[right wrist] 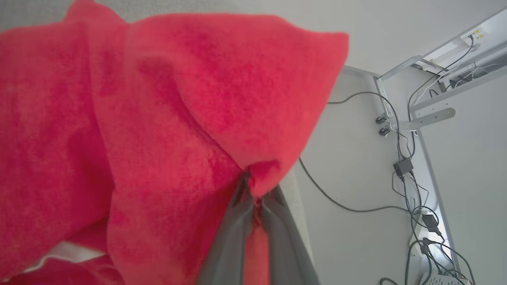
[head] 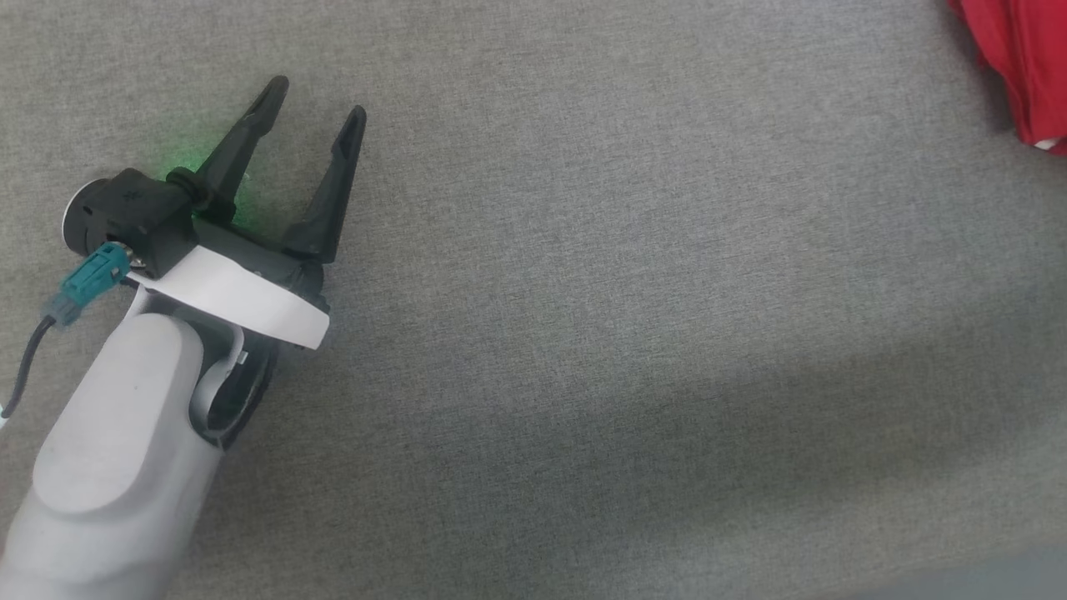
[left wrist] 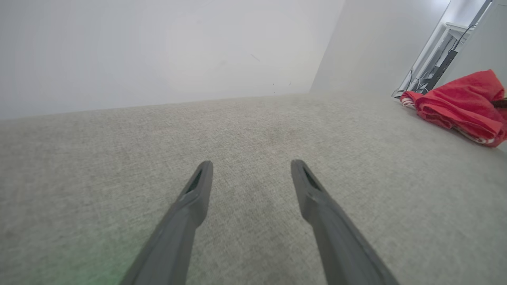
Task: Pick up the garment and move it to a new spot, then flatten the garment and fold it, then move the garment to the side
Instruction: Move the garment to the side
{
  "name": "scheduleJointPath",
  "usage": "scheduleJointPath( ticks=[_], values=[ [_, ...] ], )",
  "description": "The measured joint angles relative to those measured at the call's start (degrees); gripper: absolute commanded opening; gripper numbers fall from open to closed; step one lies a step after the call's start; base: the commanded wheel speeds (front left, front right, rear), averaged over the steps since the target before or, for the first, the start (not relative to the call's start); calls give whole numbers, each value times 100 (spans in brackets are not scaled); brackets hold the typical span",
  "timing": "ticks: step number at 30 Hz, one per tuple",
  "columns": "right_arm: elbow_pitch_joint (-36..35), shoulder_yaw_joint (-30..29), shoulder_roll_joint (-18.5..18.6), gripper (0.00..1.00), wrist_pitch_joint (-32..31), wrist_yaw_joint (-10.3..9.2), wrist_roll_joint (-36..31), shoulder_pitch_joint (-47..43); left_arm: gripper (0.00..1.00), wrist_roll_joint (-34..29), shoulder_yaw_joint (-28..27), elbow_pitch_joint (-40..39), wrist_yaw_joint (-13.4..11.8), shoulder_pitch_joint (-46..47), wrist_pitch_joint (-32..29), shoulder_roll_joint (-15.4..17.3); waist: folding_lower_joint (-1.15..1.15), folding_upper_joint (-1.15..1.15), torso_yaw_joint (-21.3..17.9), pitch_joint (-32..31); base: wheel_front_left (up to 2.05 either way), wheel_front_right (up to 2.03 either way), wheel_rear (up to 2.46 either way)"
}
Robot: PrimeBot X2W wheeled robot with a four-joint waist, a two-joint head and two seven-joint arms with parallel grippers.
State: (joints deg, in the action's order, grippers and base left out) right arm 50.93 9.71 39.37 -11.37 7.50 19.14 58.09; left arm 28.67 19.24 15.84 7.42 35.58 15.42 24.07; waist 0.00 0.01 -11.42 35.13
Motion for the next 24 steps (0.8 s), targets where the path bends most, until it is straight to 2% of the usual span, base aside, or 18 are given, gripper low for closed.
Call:
scheduleJointPath(
  ticks=[6, 7, 9, 10, 11, 24],
  values=[
    [380, -68, -103, 0, 140, 0, -79, 166, 100, 25, 36, -1, 10, 53, 5, 5, 0, 0, 43, 32, 0, 0, 0],
    [448, -74, -116, 10, 169, 0, -105, 204, 100, 32, 40, 2, 12, 62, 5, 3, 0, 0, 52, 31, 0, 0, 0],
    [561, -112, -129, 41, 231, 0, -116, 255, 100, 55, 25, 18, 15, 79, 5, -18, 0, 0, 66, 24, 0, 0, 0],
    [616, -119, -132, 66, 237, 0, -147, 285, 100, 62, 20, 25, 15, 78, 5, -24, 0, 0, 71, 15, 0, 0, 0],
    [670, -138, -140, 100, 264, 0, -160, 325, 100, 67, 15, 31, 15, 77, 5, -25, 0, 0, 74, 4, 0, 0, 0],
    [904, -168, -328, 100, 669, 0, -146, 567, 100, 261, -405, 42, 14, -138, -21, -78, 0, 0, 105, -291, 0, 0, 0]
  ],
)
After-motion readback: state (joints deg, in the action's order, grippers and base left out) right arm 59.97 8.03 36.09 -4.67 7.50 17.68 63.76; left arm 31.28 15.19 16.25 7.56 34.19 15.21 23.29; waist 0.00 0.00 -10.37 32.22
